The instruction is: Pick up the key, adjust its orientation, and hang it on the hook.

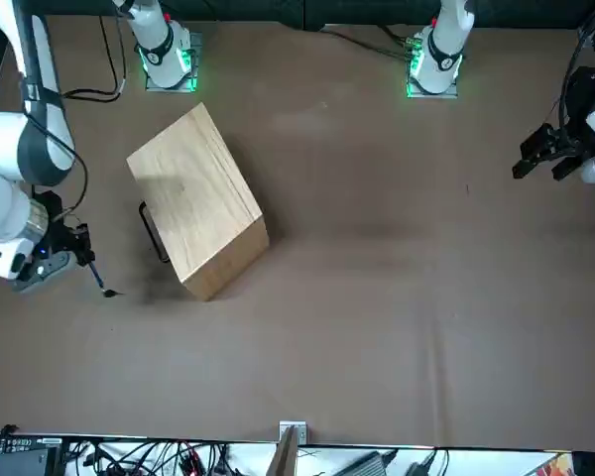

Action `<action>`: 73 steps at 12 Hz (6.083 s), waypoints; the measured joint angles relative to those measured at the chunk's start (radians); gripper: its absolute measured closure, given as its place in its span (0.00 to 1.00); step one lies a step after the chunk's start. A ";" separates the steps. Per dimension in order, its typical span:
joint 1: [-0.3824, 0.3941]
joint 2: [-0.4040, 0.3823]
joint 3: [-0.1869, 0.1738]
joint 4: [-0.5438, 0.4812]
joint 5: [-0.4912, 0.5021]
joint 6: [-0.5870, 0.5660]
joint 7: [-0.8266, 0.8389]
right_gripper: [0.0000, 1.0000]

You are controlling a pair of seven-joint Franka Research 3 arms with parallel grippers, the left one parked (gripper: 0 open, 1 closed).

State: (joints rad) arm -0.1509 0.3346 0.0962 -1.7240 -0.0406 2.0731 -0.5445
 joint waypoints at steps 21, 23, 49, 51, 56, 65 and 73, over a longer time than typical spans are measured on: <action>0.184 0.102 0.012 0.091 0.048 0.052 -0.450 0.97; 0.183 0.102 0.012 0.091 0.090 0.052 -0.512 0.97; 0.183 0.104 0.013 0.091 0.136 -0.005 -0.708 0.97; 0.183 0.106 0.013 0.091 0.136 -0.007 -0.709 0.97; 0.184 0.106 0.014 0.091 0.138 -0.016 -0.710 0.86; 0.182 0.106 0.014 0.113 0.167 -0.021 -0.714 0.00; 0.174 0.083 0.003 0.236 0.170 -0.104 -0.643 0.00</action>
State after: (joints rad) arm 0.0227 0.4180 0.0991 -1.4879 0.1291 1.9692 -1.1874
